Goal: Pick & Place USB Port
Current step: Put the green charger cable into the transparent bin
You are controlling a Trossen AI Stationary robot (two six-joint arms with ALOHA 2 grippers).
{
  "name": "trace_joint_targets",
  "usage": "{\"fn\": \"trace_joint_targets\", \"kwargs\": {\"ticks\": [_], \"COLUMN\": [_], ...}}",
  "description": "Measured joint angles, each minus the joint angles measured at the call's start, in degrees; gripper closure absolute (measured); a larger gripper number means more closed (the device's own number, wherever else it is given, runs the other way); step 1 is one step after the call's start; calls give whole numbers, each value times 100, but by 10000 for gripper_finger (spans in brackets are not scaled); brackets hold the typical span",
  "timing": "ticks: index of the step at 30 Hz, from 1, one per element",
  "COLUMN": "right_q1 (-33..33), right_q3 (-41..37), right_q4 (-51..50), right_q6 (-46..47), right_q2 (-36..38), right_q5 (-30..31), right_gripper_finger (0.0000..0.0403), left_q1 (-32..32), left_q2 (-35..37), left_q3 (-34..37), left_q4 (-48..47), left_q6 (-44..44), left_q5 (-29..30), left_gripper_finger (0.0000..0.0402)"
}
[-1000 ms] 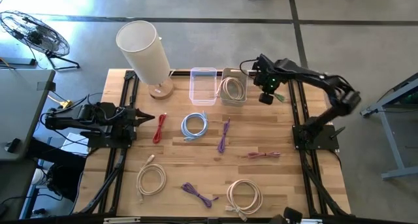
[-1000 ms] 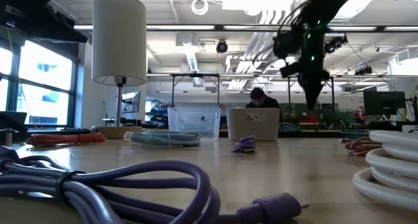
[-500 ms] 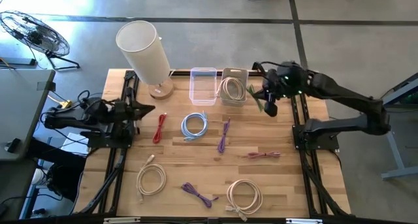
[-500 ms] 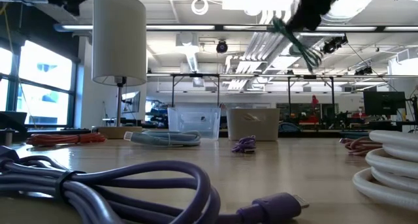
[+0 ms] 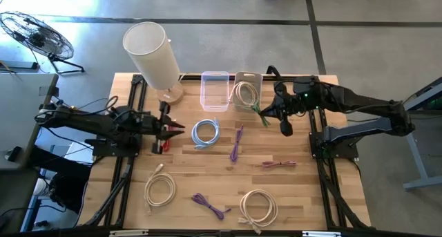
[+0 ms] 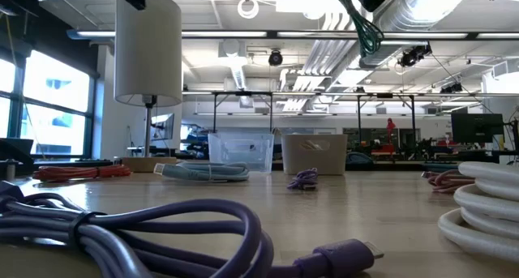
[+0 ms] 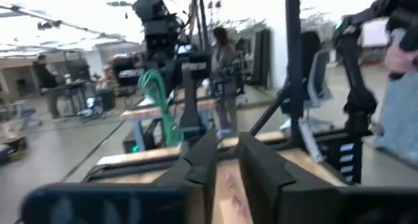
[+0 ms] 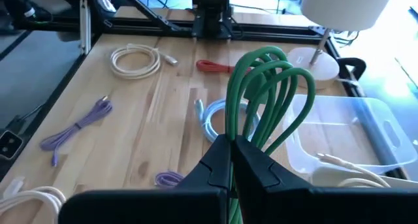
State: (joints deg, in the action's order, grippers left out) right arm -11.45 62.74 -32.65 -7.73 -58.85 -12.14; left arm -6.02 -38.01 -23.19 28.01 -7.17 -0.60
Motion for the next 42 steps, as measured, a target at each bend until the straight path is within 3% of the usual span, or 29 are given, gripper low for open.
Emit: {"fn": "trace_joint_targets", "kwargs": {"ticks": [7, 11, 20, 25, 31, 37, 42], "right_q1": [265, 349, 518, 567, 511, 601, 701], "right_q3": [0, 0, 4, 4, 12, 263, 471], "right_q4": [353, 819, 1746, 2110, 2782, 2781, 2782], "right_q6": [-105, -128, -402, -468, -329, -304, -320], "right_q2": [-94, -92, -122, -123, -464, -898, -973], "right_q5": [-193, -410, -1543, -1763, -2241, -2569, -2616], "right_gripper_finger": [402, 402, 402, 402, 402, 403, 403], "left_q1": [2, 2, 2, 75, 637, 880, 866], "left_q2": [-825, -1204, -2189, -2675, -3197, -3647, -3730], "left_q3": [-534, -952, -1779, -2150, -2580, -2992, -3014], "left_q4": [214, 222, 168, 186, 213, 191, 187], "left_q6": [299, 296, 346, 973, 1948, 1987, 1985], "left_q5": [-8, -11, -318, -363, -1055, -1802, -1784], "left_gripper_finger": [276, 274, 273, 273, 273, 273, 273]}}
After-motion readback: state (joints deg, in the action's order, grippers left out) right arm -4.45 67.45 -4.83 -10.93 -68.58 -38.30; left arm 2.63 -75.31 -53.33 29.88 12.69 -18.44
